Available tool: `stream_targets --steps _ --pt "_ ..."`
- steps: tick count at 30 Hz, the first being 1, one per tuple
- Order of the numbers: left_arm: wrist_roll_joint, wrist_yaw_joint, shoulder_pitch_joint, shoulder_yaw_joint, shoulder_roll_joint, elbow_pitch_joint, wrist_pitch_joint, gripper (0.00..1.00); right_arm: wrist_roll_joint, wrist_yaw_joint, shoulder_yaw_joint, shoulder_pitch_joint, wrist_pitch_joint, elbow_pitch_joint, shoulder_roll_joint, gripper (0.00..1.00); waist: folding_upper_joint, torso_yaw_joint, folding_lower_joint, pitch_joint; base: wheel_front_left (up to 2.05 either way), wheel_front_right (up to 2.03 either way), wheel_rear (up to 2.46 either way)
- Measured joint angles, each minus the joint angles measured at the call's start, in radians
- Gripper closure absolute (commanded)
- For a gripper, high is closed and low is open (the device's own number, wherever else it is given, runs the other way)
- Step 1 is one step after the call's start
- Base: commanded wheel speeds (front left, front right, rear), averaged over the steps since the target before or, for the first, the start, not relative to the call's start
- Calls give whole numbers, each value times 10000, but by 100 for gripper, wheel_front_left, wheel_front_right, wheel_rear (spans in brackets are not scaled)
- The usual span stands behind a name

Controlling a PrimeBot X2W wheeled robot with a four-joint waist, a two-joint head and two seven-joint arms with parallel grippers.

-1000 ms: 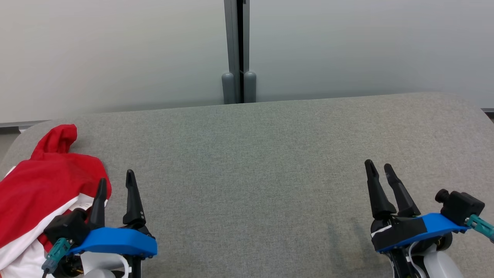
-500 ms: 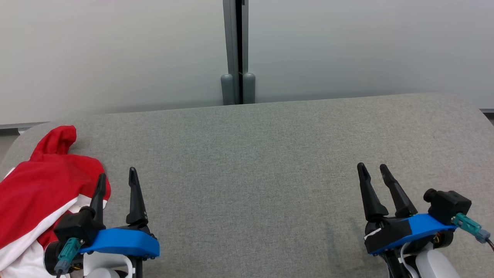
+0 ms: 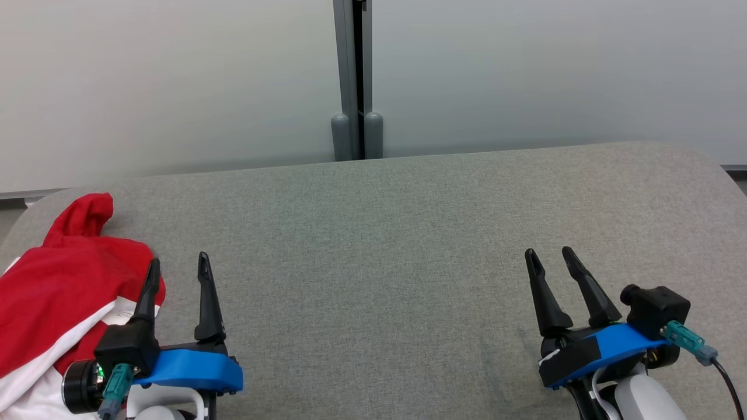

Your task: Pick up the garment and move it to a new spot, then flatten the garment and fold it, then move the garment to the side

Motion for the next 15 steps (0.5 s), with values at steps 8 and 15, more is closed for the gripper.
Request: stream_targets --steps 8,15 --pt "497 -84 -1 10 -21 17 -134 0 -456 2 163 -58 -148 36 -25 0 0 -27 0 -13 0 0 0" --pt "968 -148 -3 73 -96 240 -295 0 -963 12 232 -104 -311 104 -81 0 0 -57 0 -35 0 0 0"
